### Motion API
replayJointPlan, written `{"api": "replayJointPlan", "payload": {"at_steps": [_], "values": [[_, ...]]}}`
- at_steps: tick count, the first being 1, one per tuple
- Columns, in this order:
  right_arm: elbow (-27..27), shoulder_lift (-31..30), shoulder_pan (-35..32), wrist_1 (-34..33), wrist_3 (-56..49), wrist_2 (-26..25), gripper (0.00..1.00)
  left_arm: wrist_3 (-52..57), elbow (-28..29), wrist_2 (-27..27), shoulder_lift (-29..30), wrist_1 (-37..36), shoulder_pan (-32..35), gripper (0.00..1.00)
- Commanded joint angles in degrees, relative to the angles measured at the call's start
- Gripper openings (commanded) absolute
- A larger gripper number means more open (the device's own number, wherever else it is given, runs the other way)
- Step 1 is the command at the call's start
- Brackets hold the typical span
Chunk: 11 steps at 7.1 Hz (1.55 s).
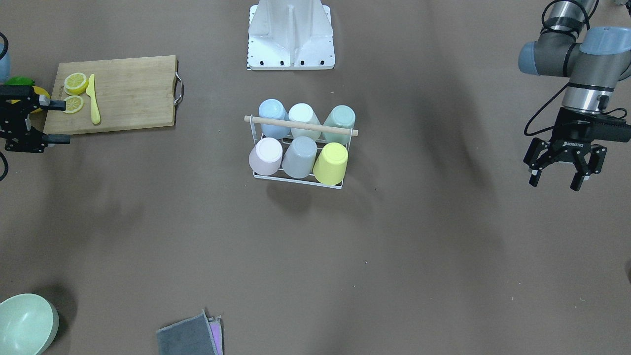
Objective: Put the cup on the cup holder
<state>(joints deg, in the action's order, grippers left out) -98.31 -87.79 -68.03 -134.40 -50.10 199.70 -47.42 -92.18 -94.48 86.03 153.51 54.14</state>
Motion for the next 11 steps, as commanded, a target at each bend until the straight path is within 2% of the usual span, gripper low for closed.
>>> {"api": "replayJointPlan", "payload": {"at_steps": [1, 2, 4, 6, 7, 8, 10, 11], "values": [[-0.04, 0.16, -2.27, -4.36, 8.14, -6.74, 0.96, -0.47, -0.11, -9.69, -1.48, -5.82, 4.36, 0.98], [-0.04, 0.16, -3.16, -5.94, 15.23, -9.21, 0.95, -0.21, -0.02, -14.63, -1.57, -10.73, 7.35, 0.98], [-0.03, 0.33, -3.86, -7.79, 26.67, -15.54, 0.92, 0.14, 0.51, -18.09, -2.18, -11.83, 10.62, 0.98], [0.14, 2.26, -5.88, -7.54, 30.15, -26.5, 0.94, 5.19, 3.66, -20.12, -1.84, -12.36, 14.48, 0.98], [0.05, 3.49, -7.8, -7.11, 31.89, -30.99, 0.94, 9.59, 3.93, -22.73, -1.57, -15.93, 17.11, 0.98], [0.4, 3.67, -8.52, -2.32, 35.48, -35.82, 0.94, 14.77, 4.2, -23.81, -1.74, -18.83, 18.7, 0.98], [2.42, 0.18, -8.79, 16.61, 45.14, -40.51, 0.94, 17.53, 4.2, -25.47, -1.74, -21.76, 20.03, 0.98], [2.95, -1.49, -8.88, 22.89, 46.66, -43.4, 0.94, 19.8, 4.11, -28.79, -1.92, -23.68, 22.39, 0.98]]}}
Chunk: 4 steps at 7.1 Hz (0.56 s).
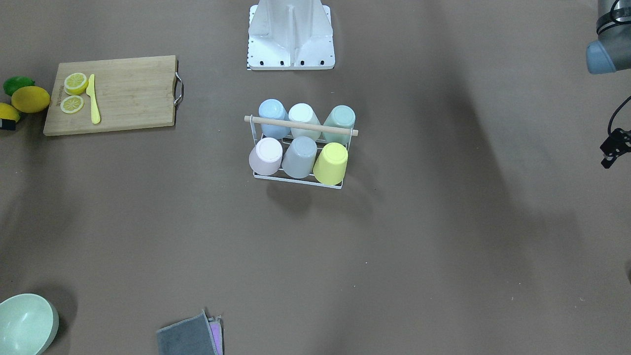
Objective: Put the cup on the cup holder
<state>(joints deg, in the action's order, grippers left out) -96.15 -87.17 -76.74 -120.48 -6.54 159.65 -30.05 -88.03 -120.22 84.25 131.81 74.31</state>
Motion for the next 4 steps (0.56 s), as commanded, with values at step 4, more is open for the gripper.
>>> {"api": "replayJointPlan", "payload": {"at_steps": [4], "values": [[0.35, -5.89, -3.14, 21.14, 5.29, -14.52, 0.94, 19.46, -1.44, -8.18, 0.3, -18.19, 8.3, 0.98]]}}
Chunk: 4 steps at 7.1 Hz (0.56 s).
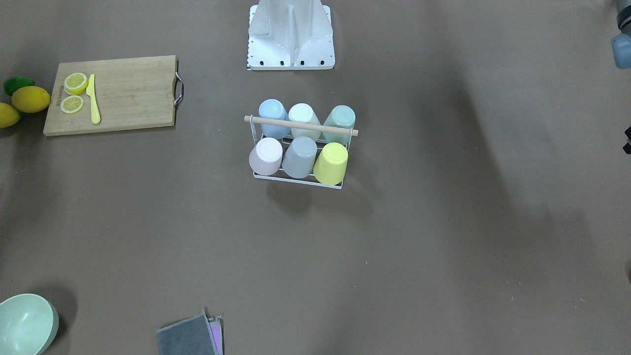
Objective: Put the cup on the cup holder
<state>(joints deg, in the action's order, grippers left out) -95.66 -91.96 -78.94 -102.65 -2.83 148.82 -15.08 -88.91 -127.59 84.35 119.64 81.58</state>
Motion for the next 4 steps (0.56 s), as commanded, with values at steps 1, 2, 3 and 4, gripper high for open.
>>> {"api": "replayJointPlan", "payload": {"at_steps": [1, 2, 3, 4], "values": [[-0.14, -2.68, -1.22, 9.43, 8.21, -6.23, 0.94, 6.62, -1.61, -2.39, -0.15, -10.61, 1.39, 0.98], [0.12, -4.09, -1.48, 15.75, 15.06, -9.39, 0.96, 7.68, -1.62, -2.66, -0.5, -12.66, 1.39, 0.98], [-0.06, -5.58, -1.48, 21.56, 18.61, -11.34, 0.97, 9.43, -1.62, -2.75, -0.59, -13.98, 1.48, 0.98], [-0.41, -5.6, -2.35, 24.75, 21.61, -13.53, 0.97, 12.15, -1.62, -3.97, -0.68, -16.17, 2.17, 0.98]]}}
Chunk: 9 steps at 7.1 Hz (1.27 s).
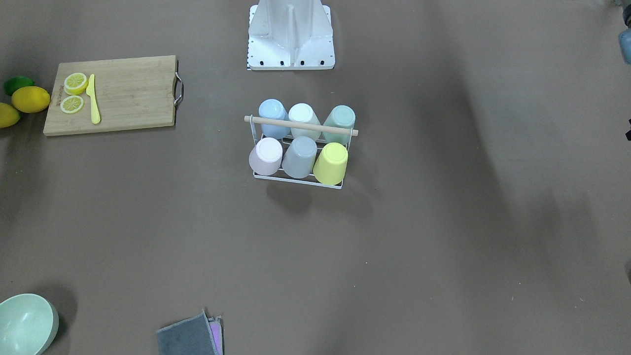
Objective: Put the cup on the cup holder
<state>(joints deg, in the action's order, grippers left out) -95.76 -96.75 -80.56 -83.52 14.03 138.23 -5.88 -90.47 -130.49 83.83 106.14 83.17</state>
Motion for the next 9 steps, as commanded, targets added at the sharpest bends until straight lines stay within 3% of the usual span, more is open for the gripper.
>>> {"api": "replayJointPlan", "payload": {"at_steps": [1, 2, 4, 6, 8, 9], "values": [[-0.39, -0.63, -1.34, 5.82, 5.65, -3.48, 0.97, 4.29, 0.47, -2.56, -0.16, -4.7, 2.5, 0.98], [-0.48, -0.19, -2.66, 5.82, 5.66, -2.62, 0.96, 4.04, 2.21, -3.18, -0.16, -3.85, 2.61, 0.98], [-0.39, 0.25, -4.33, 5.82, 5.31, -1.21, 0.96, 3.77, 7.83, -3.1, 0.46, 4.99, 2.61, 0.98], [-0.83, 0.16, -6.44, 5.82, 4.95, -1.12, 0.96, -1.64, 7.15, -3.02, 2.64, 4.86, 2.44, 0.98], [-2.23, -0.54, -7.32, 5.65, 4.87, -1.2, 0.97, -1.68, 6.19, -2.84, 4.58, 3.47, 2.35, 0.98], [-2.24, -0.54, -7.33, 5.56, 4.87, -1.38, 0.97, 1.19, 4.27, -2.23, 7.03, -5.42, 2.35, 0.98]]}}
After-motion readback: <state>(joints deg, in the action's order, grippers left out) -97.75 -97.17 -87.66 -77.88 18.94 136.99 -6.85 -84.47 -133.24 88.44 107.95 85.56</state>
